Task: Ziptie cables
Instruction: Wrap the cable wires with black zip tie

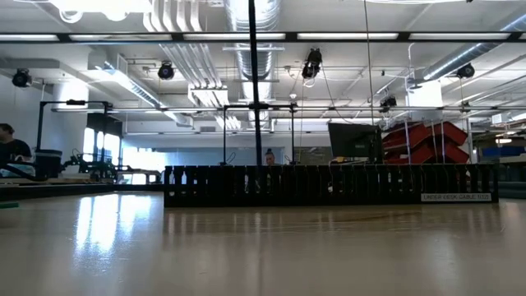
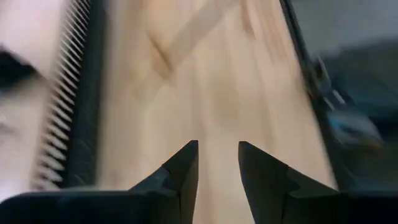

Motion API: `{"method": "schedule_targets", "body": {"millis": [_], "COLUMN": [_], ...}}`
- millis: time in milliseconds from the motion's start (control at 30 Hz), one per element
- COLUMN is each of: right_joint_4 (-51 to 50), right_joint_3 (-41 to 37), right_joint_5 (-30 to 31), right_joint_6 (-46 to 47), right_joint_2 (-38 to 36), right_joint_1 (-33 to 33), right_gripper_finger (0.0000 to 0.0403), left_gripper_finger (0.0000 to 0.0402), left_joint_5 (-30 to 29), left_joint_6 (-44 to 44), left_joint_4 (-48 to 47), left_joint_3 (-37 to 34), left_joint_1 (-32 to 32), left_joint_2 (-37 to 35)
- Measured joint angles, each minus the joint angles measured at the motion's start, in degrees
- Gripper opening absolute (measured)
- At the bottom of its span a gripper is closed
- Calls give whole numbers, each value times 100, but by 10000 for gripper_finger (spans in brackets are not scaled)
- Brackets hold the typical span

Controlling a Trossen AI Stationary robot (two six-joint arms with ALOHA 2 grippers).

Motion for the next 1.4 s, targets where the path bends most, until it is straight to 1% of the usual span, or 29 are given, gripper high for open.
{"method": "schedule_targets", "body": {"millis": [133, 200, 233, 367, 433, 567, 700, 833, 967, 1033, 1133, 1233, 1333, 1400], "right_joint_4": [-119, -250, -295, -315, -307, -311, -320, -314, -316, -325, -397, -443, -440, -440], "right_joint_3": [8, 8, 8, 8, 8, 8, 5, 5, 3, 3, 3, 1, 1, 1], "right_joint_5": [64, 90, 93, 99, 97, 93, 78, 78, 71, 68, 65, 65, 65, 65], "right_joint_6": [274, 450, 536, 740, 776, 909, 981, 982, 979, 980, 980, 1025, 1105, 1128], "right_joint_2": [0, 0, 0, 0, 0, 8, 15, 15, 15, 15, 15, 17, 25, 33], "right_joint_1": [5, 3, 3, -2, 0, 3, 14, 14, 14, 14, 14, 13, 3, 3], "right_gripper_finger": [0, 0, 0, 0, 0, 0, 0, 0, 0, 0, 0, 0, 0, 0], "left_gripper_finger": [86, 84, 83, 82, 82, 82, 82, 89, 115, 133, 159, 175, 178, 173], "left_joint_5": [1067, 1382, 1431, 1473, 1380, 894, 665, 606, 649, 840, 1176, 1252, 1254, 1254], "left_joint_6": [-803, -1163, -1350, -2386, -2746, -3205, -3390, -3416, -3416, -3416, -3489, -3724, -3846, -3913], "left_joint_4": [-508, -499, -499, -510, -463, -249, 88, 94, 29, -28, -229, -304, -293, -295], "left_joint_3": [362, 474, 537, 799, 924, 996, 987, 973, 942, 938, 931, 918, 890, 786], "left_joint_1": [-146, -264, -342, -719, -962, -1479, -1853, -1940, -1941, -1941, -1941, -1945, -1973, -1978], "left_joint_2": [318, 446, 522, 773, 910, 1240, 1631, 2042, 2358, 2469, 2504, 2477, 2460, 2458]}}
